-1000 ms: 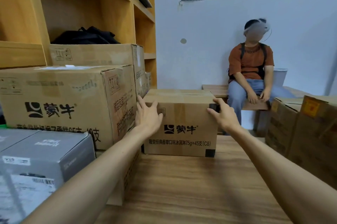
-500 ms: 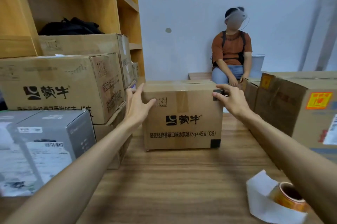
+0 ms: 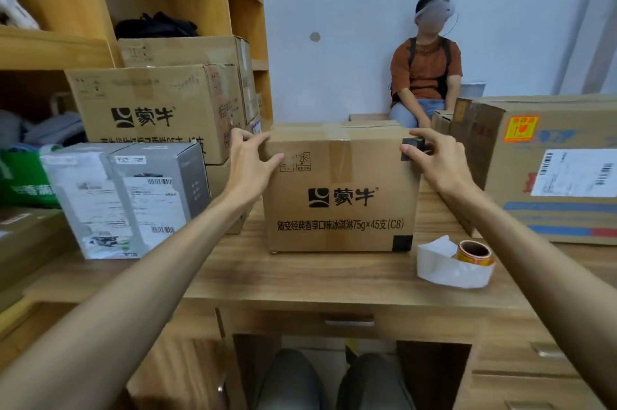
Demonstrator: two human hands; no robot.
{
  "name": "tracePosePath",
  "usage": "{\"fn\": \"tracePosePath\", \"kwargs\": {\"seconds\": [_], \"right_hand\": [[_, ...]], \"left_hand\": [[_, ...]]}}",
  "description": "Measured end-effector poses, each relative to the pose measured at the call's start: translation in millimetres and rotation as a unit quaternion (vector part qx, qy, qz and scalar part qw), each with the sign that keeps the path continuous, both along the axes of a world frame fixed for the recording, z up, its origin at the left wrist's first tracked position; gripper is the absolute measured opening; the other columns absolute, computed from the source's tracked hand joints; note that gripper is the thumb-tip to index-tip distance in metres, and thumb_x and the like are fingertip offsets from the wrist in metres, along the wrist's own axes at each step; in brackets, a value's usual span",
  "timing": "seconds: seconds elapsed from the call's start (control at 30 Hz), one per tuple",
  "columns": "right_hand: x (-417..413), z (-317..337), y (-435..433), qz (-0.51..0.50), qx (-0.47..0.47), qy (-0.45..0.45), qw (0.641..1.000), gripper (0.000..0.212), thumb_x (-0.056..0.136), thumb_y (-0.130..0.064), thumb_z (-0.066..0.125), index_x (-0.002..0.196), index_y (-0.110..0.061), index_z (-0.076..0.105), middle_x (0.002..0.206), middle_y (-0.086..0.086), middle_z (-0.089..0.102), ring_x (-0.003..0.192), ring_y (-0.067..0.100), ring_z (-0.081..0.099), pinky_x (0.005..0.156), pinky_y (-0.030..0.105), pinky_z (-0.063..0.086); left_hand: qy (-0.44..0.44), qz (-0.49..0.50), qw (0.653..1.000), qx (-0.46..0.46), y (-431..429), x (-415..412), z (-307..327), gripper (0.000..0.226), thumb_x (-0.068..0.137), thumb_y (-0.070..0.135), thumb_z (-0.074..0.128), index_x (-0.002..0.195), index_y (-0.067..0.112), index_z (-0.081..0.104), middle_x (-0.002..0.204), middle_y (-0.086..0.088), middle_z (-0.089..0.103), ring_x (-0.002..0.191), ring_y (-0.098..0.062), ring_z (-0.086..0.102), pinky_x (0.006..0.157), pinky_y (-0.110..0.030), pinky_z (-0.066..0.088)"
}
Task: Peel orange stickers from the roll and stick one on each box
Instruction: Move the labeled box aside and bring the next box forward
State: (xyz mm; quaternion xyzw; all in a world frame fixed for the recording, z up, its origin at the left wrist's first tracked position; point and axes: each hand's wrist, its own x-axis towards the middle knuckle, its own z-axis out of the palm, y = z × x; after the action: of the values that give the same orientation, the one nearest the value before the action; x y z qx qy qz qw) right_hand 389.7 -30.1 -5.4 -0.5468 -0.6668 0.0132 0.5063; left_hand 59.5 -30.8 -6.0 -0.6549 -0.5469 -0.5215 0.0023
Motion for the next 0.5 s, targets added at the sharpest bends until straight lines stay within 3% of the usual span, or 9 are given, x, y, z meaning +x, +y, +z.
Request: {"fn": "tracePosePath", "kwargs": {"seconds": [0.2, 0.27, 0.37, 0.5], "right_hand": [[-3.0, -9.8, -21.0, 0.008, -0.004, -0.023, 1.000, 0.047, 0.095, -0.036, 0.063, 0.139, -0.020, 0.056, 0.131, 0.010, 0.063, 0.117, 0.027, 0.059, 0.101, 0.040, 0.045], [2.9, -7.7, -21.4, 0.020, -0.028, -0.041, 0.999, 0.049, 0.095, -0.036, 0.063, 0.141, -0.022, 0.053, 0.133, 0.009, 0.062, 0.119, 0.027, 0.058, 0.101, 0.039, 0.044], [19.4, -6.5, -28.3, 0.051, -0.049, -0.088, 0.994, 0.053, 0.095, -0.033, 0.064, 0.144, -0.022, 0.047, 0.133, 0.009, 0.060, 0.118, 0.024, 0.058, 0.100, 0.035, 0.045], [45.2, -20.2, -44.6, 0.009, -0.027, -0.127, 0.991, 0.048, 0.093, -0.033, 0.065, 0.136, -0.019, 0.051, 0.125, 0.009, 0.058, 0.112, 0.023, 0.057, 0.094, 0.040, 0.048]], "left_hand": [[0.006, -0.016, 1.000, 0.007, -16.8, -6.0, -8.9, 0.055, 0.091, 0.027, 0.075, 0.141, 0.013, 0.058, 0.116, -0.005, 0.040, 0.106, -0.016, 0.045, 0.106, -0.035, 0.043], [0.056, 0.019, 0.998, 0.013, -16.9, -3.8, -8.7, 0.054, 0.092, 0.030, 0.073, 0.141, 0.014, 0.056, 0.118, -0.005, 0.041, 0.111, -0.019, 0.044, 0.105, -0.037, 0.043], [0.178, 0.078, 0.976, 0.102, -22.9, 12.2, -9.6, 0.048, 0.092, 0.024, 0.069, 0.137, 0.011, 0.057, 0.126, -0.010, 0.049, 0.118, -0.025, 0.045, 0.101, -0.041, 0.044], [0.255, -0.049, 0.946, 0.193, -29.2, 65.7, -25.7, 0.032, 0.091, 0.013, 0.067, 0.122, 0.005, 0.063, 0.119, -0.012, 0.059, 0.109, -0.025, 0.056, 0.092, -0.041, 0.053]]}}
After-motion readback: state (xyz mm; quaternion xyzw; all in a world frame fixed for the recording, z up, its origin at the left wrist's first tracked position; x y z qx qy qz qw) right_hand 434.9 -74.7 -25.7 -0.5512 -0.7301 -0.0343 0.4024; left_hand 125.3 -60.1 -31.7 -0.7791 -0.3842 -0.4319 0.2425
